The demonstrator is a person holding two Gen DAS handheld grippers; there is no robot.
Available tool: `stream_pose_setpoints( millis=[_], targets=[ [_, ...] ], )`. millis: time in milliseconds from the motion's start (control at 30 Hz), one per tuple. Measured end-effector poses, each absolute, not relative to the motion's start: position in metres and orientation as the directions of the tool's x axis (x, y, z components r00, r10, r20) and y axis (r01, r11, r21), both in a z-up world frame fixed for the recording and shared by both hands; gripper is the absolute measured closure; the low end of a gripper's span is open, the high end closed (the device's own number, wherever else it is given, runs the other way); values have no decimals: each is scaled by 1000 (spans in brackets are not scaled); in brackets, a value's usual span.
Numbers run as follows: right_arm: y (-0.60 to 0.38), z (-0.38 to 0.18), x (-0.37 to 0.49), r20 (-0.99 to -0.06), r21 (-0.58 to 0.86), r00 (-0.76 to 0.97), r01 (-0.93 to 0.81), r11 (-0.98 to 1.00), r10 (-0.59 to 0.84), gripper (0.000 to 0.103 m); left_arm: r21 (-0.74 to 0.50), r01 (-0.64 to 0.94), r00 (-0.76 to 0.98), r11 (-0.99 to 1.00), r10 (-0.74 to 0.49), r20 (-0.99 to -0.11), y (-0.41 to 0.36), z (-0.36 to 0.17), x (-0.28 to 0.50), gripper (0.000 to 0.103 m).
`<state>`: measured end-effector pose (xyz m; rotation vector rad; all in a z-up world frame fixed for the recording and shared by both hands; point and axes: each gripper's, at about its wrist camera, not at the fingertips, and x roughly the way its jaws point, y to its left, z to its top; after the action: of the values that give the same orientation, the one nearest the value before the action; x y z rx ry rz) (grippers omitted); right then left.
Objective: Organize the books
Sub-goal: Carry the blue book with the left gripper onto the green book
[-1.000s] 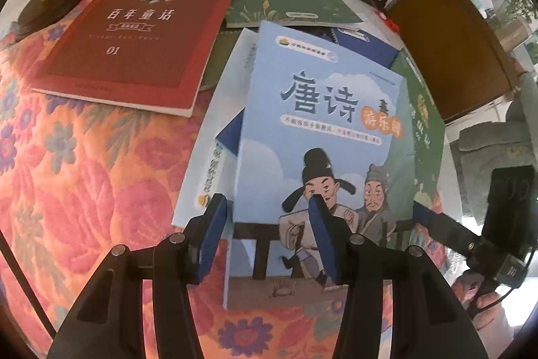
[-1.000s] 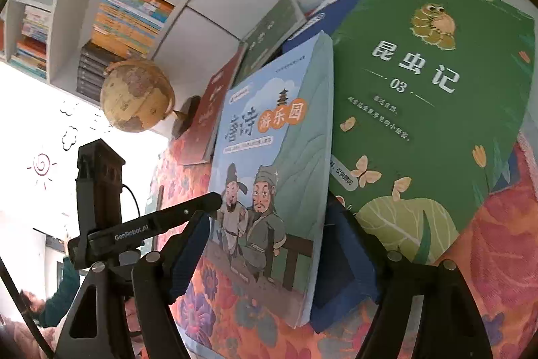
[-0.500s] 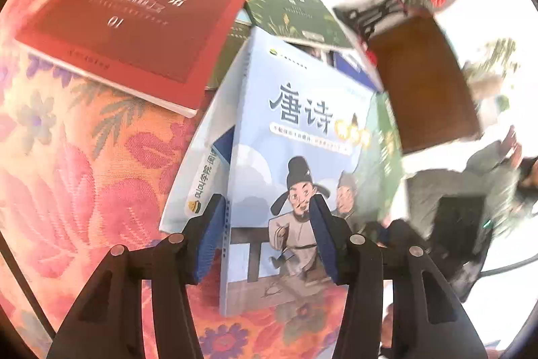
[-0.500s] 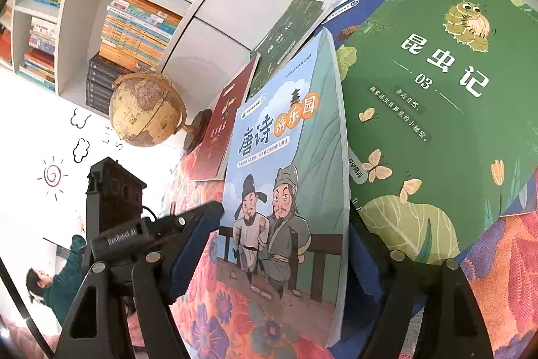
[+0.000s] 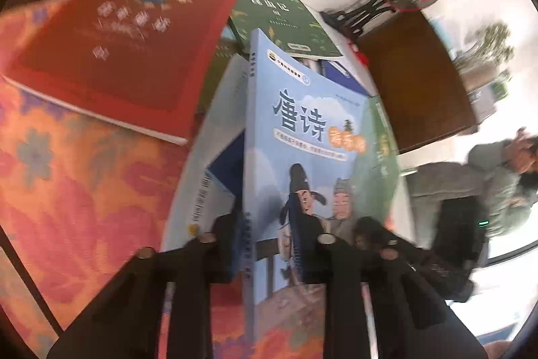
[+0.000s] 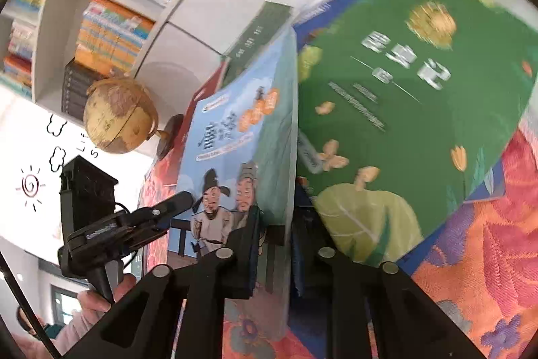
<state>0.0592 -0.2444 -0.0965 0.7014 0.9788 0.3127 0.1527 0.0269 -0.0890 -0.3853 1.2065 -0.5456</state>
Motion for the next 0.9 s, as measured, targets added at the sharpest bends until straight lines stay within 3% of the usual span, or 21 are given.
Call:
stream_pose_setpoints(
  millis=[167, 900],
  targets=[
    [-220, -73, 60, -665, 604, 545, -9, 797, 511, 93, -383, 282, 310, 880, -462, -831, 20, -67, 141, 88],
    [-87, -21, 73, -633, 586, 474, -226, 779, 613, 92, -338, 133, 467, 932, -360, -808, 147, -10, 114, 88]
  ],
)
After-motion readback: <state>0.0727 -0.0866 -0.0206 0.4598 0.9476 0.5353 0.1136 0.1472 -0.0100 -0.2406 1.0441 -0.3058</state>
